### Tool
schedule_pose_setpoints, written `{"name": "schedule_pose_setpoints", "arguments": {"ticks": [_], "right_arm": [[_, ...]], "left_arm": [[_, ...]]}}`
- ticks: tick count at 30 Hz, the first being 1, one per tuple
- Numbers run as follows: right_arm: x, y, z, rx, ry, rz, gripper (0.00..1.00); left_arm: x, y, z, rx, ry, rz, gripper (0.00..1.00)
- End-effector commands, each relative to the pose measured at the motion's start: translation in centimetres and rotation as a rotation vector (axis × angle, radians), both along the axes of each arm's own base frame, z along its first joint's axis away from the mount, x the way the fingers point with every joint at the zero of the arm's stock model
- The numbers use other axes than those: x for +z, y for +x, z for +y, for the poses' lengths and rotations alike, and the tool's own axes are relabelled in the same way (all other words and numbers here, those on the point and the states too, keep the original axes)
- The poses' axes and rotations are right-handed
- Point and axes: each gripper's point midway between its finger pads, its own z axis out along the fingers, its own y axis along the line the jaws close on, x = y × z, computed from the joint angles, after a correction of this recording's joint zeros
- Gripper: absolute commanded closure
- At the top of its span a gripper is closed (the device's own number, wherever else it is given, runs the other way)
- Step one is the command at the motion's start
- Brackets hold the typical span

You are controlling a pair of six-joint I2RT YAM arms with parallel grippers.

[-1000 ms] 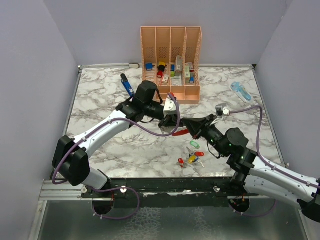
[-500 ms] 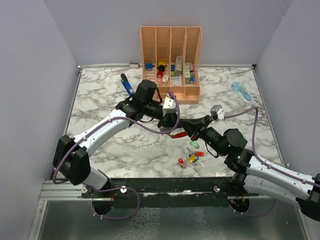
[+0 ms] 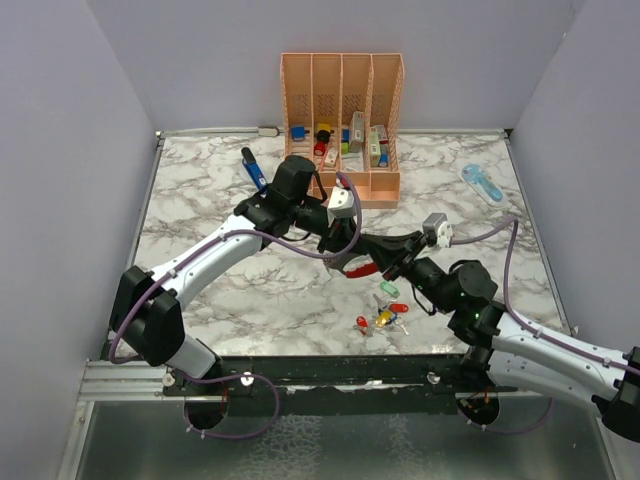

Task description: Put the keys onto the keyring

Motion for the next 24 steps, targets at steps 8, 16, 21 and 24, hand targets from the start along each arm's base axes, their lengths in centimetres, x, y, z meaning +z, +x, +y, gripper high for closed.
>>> {"name": "schedule_pose_setpoints", "arguments": {"ticks": [8, 16, 21, 24], "right_arm": [[2.3, -0.5, -2.3, -0.073, 0.016, -0.240, 0.99], [2.6, -1.1, -3.4, -0.101, 0.046, -0.324, 0.99], [2.0, -1.0, -2.8, -0.089, 0.030, -0.343, 0.99], [1.0, -0.6, -2.2, -0.085, -0.020, -0.345, 0.99]], "left_arm": [[3.0, -1.6, -0.3, -0.098, -0.063, 0.071, 1.00], [3.3, -1.9, 0.0, -0.090, -0.056, 0.072, 1.00], [4.2, -1.9, 0.0, -0.084, -0.061, 0.082, 1.00], [4.7, -1.7, 0.0, -0.071, -0.061, 0.081, 1.00]]}}
